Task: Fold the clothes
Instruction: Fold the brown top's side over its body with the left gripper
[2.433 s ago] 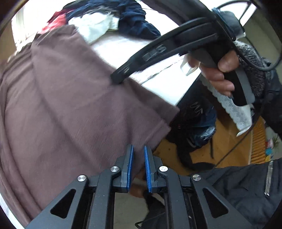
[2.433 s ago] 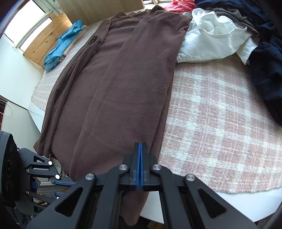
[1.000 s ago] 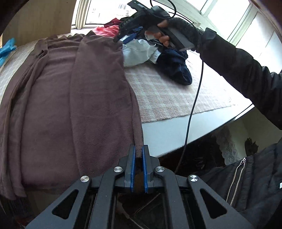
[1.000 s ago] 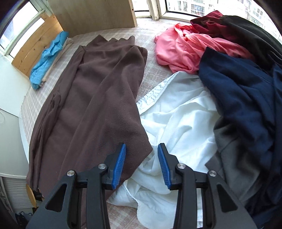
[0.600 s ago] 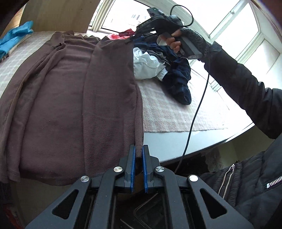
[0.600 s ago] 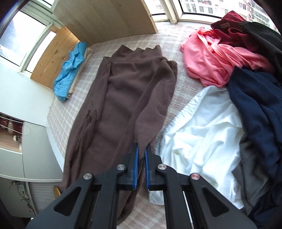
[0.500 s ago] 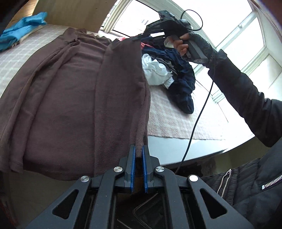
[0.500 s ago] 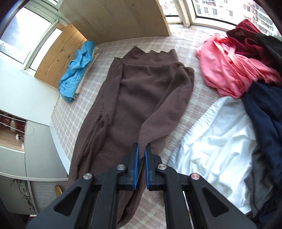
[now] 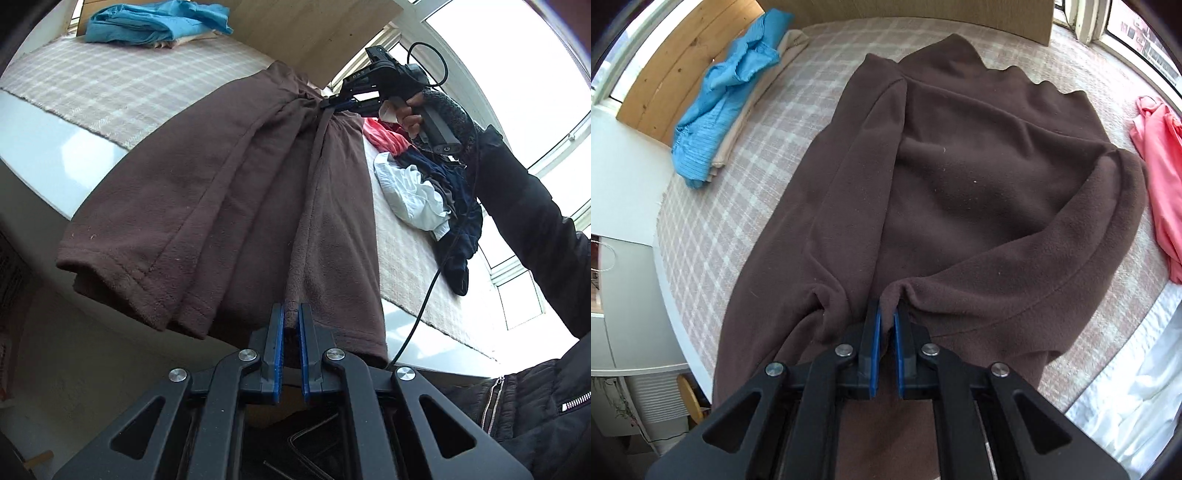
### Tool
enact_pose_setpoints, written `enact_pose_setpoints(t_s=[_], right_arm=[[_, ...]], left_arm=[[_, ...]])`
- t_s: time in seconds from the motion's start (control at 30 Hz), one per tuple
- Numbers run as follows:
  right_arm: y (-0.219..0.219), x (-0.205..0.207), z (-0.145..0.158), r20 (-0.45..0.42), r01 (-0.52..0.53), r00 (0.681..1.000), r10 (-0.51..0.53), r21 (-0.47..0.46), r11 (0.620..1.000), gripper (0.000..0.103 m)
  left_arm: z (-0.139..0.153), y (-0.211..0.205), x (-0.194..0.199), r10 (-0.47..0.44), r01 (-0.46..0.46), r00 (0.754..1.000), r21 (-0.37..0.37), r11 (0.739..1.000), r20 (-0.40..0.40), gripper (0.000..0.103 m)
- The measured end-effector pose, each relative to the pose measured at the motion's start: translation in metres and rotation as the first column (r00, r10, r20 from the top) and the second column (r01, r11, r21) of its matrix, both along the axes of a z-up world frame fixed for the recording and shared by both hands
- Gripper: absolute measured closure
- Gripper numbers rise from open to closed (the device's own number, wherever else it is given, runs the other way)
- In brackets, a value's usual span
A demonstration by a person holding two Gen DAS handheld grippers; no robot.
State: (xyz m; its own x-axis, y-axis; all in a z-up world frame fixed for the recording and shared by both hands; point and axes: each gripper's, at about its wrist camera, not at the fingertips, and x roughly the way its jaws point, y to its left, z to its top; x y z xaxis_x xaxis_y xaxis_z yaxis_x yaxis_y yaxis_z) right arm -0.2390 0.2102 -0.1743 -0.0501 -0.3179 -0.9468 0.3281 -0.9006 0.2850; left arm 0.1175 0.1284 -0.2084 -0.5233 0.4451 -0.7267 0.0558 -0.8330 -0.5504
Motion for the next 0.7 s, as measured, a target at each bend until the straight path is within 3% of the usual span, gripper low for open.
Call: enact_pose_setpoints(t_s=[0.2, 0.33, 0.4, 0.47, 0.57, 0.7], right_arm=[[-0.011, 0.004, 0.014, -0.04, -0.077, 0.996, 0.079, 0.066, 0.995, 0.085], [0.014, 0.031, 0.06, -0.19, -0.056, 0.98, 0.065, 0.054, 0.997, 0.076], [0.028, 0.064, 0.078, -0.237, -0.061, 0.969, 0.062, 0.015, 0.998, 0.076], [0.031, 0.11, 0.078, -0.236, -0.128, 0.965, 0.115, -0.038, 0.991, 0.076], [0.017, 0.183, 0.055, -0.19, -0.253, 0.951, 0.244, -0.025, 0.967, 0.076], [-0.015, 0.26, 0.02, -0.162, -0.406, 0.901, 0.402, 0.01, 0.914, 0.076]], left_arm=[[-0.009, 0.003, -0.001, -0.02, 0.02, 0.999, 0.002, 1.0, 0.05, 0.096], [-0.001, 0.001, 0.006, -0.04, 0.041, 0.997, -0.011, 0.999, 0.06, 0.096], [0.007, 0.0, 0.011, -0.057, 0.059, 0.996, -0.028, 0.998, 0.065, 0.096], [0.017, -0.004, 0.02, -0.067, 0.071, 0.996, -0.058, 0.996, 0.055, 0.095], [0.033, -0.018, 0.032, -0.057, 0.061, 0.997, -0.102, 0.993, 0.045, 0.095], [0.042, -0.042, 0.035, -0.036, 0.043, 0.998, -0.163, 0.986, 0.045, 0.095]])
